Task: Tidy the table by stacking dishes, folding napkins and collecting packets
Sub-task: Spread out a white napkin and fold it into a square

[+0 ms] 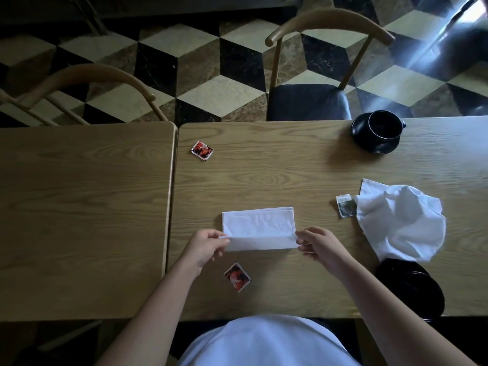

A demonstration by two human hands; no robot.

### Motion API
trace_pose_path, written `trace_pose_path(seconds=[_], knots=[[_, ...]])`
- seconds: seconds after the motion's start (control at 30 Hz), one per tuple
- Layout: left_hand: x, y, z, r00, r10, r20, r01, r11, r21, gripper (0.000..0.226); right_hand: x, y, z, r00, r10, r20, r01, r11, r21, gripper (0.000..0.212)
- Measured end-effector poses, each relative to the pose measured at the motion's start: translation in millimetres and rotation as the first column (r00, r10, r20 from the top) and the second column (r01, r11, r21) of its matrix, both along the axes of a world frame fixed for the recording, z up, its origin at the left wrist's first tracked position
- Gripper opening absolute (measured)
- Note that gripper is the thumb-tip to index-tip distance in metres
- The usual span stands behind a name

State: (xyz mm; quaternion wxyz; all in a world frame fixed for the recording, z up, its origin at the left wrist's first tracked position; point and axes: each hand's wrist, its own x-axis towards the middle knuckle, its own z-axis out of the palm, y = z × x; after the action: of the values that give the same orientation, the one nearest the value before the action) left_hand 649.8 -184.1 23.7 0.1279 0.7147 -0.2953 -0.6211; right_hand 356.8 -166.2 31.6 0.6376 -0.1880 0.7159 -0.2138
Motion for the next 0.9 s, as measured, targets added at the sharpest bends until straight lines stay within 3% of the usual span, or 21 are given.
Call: trace_pose_path(seconds=[0.13,0.37,0.7,0.8,0.9], knots=[[-5.4,-28.4,-14.8,0.997,-0.007,0.081,0.012,0.998,-0.064,0.003,-2.3,-29.3,-4.3,0.995,0.101,-0.021,-0.101,0.995,-0.001,0.01],[-18.0,-60.5,-43.9,0.985,0.003,0.172,0.009,0.998,-0.069,0.011,-2.7,-67.4,-26.3,0.968,0.231,-0.101,-0.223,0.971,0.084,0.007],[-23.1,-71.7,-59.1,0.966,0.046,0.253,-0.05,0.999,0.01,0.02,5.0,-87.3,-51.9,0.969,0.193,-0.157,-0.179,0.979,0.097,0.006],[-32.8,-61.7,-48.4,0.888,-0.114,0.446,0.176,0.979,-0.1,0.018,13.0,-77.4,-47.1,0.929,0.15,-0.339,-0.159,0.987,0.0,0.01],[-45.5,-42.6,-33.7,0.808,-0.267,0.525,0.425,0.882,-0.205,0.018,32.3,-53.2,-36.2,0.835,0.32,-0.448,-0.396,0.914,-0.086,0.009]])
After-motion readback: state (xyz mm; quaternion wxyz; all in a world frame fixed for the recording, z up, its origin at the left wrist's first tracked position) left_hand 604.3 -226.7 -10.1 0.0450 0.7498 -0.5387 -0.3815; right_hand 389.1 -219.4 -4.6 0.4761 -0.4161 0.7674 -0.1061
